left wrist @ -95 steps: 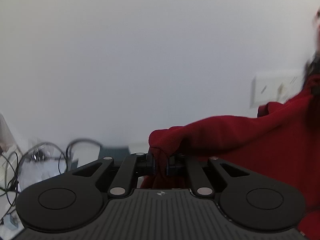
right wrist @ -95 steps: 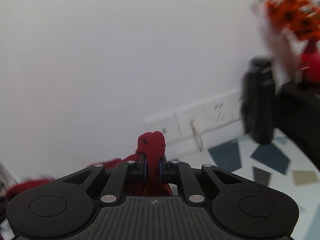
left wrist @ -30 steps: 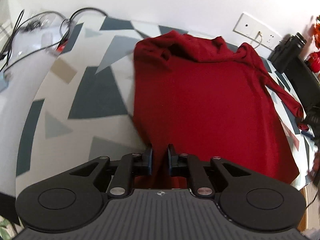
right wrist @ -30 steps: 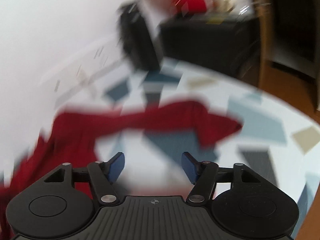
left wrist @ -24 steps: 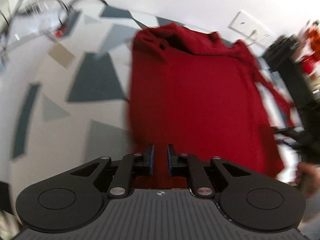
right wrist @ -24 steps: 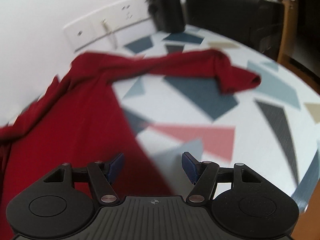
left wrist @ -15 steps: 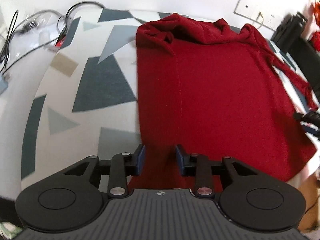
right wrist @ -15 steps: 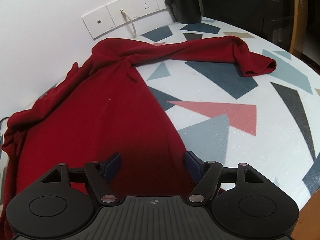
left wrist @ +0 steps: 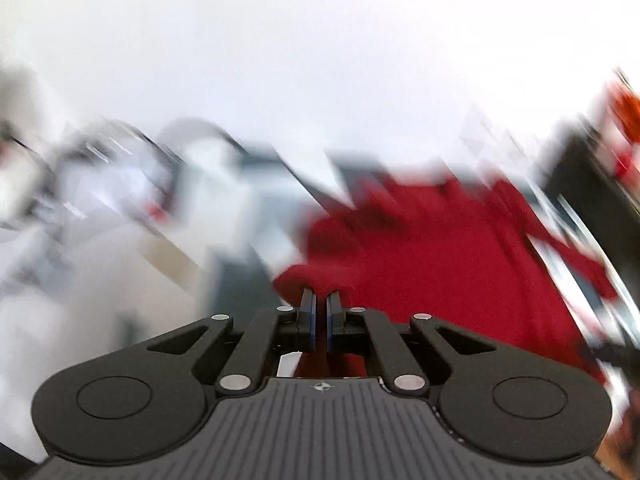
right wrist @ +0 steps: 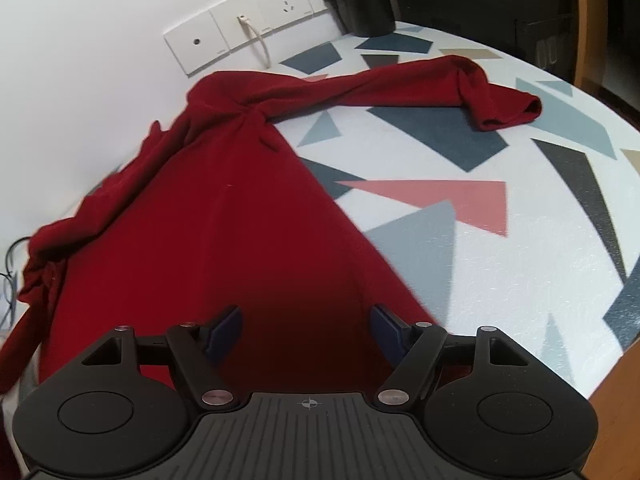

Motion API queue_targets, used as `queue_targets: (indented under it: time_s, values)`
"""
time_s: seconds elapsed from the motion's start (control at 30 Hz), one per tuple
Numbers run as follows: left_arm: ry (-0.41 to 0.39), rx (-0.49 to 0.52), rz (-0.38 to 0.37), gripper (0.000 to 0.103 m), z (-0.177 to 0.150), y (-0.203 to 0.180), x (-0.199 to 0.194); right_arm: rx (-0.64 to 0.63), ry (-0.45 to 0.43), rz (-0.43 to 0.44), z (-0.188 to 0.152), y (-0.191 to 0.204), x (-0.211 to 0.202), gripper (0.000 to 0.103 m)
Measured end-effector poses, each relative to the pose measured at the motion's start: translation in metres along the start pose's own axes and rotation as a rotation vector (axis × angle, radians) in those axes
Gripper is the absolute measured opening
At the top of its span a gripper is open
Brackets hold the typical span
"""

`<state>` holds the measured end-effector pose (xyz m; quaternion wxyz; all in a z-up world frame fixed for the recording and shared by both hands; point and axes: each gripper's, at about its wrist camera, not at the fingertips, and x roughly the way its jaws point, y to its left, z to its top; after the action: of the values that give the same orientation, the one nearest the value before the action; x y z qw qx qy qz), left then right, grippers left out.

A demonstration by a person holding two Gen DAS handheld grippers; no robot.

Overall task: Fold clothes
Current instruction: 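Drag the sweater across the table with the left gripper to spread it flat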

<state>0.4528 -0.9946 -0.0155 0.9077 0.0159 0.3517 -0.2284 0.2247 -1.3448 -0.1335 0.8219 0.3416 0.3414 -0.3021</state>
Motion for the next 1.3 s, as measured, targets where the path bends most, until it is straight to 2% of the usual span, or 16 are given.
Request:
queue_targets:
  time_s: [0.07, 0.1, 0.13, 0.17, 0.2, 0.4, 0.47, 0.57, 0.63, 0.67, 0.7, 0.73, 0.83, 0.9, 1.0, 1.3]
  values:
    - [-0.097, -0.071, 0.154, 0.010, 0.010, 0.011, 0.002, 0.002, -0.005, 0.023, -0.001, 0.010, -0.001, 0.070]
    - [-0.077, -0.073, 0.191, 0.030, 0.009, 0.010, 0.009, 0.007, -0.008, 0.032, -0.002, 0.014, -0.001, 0.072]
    - [-0.053, -0.073, 0.227, 0.063, 0.008, 0.009, 0.016, 0.012, -0.010, 0.041, -0.003, 0.019, -0.001, 0.073]
    - [-0.012, -0.056, 0.205, 0.074, 0.004, 0.004, 0.023, 0.017, -0.009, 0.046, -0.005, 0.023, 0.000, 0.074]
    - [0.029, -0.022, 0.144, 0.077, -0.006, -0.004, 0.028, 0.019, -0.006, 0.050, -0.007, 0.027, 0.000, 0.075]
    - [0.268, 0.122, -0.015, 0.077, -0.070, -0.054, 0.063, -0.034, -0.060, -0.022, -0.012, 0.021, -0.006, 0.077]
    - [0.309, 0.133, 0.012, 0.076, -0.087, -0.061, 0.077, -0.051, -0.085, -0.085, -0.007, 0.008, -0.005, 0.077]
    - [0.300, 0.161, 0.026, 0.060, -0.102, -0.069, 0.081, -0.078, -0.124, -0.190, 0.002, -0.012, -0.002, 0.076]
    - [0.304, 0.171, -0.002, 0.024, -0.101, -0.072, 0.079, -0.097, -0.094, -0.202, 0.008, -0.026, 0.007, 0.073]
    - [0.306, 0.176, -0.017, 0.014, -0.101, -0.074, 0.078, -0.108, -0.066, -0.199, 0.010, -0.031, 0.012, 0.069]
    - [0.308, 0.181, -0.031, 0.011, -0.100, -0.076, 0.077, -0.132, -0.053, -0.187, 0.010, -0.033, 0.014, 0.068]
    - [0.310, 0.186, -0.046, 0.010, -0.099, -0.077, 0.076, -0.159, -0.043, -0.174, 0.009, -0.033, 0.016, 0.065]
    - [0.320, 0.182, -0.074, 0.009, -0.103, -0.077, 0.071, -0.244, -0.015, -0.129, 0.005, -0.030, 0.015, 0.039]
    - [0.328, 0.190, -0.090, 0.009, -0.107, -0.079, 0.066, -0.250, 0.003, -0.086, 0.002, -0.033, 0.010, 0.011]
    - [0.341, 0.214, -0.109, 0.009, -0.115, -0.084, 0.054, -0.250, 0.016, -0.053, -0.001, -0.037, 0.004, 0.007]
    - [0.398, 0.218, -0.188, 0.009, -0.147, -0.083, 0.016, -0.195, 0.051, -0.092, -0.025, -0.072, -0.033, 0.006]
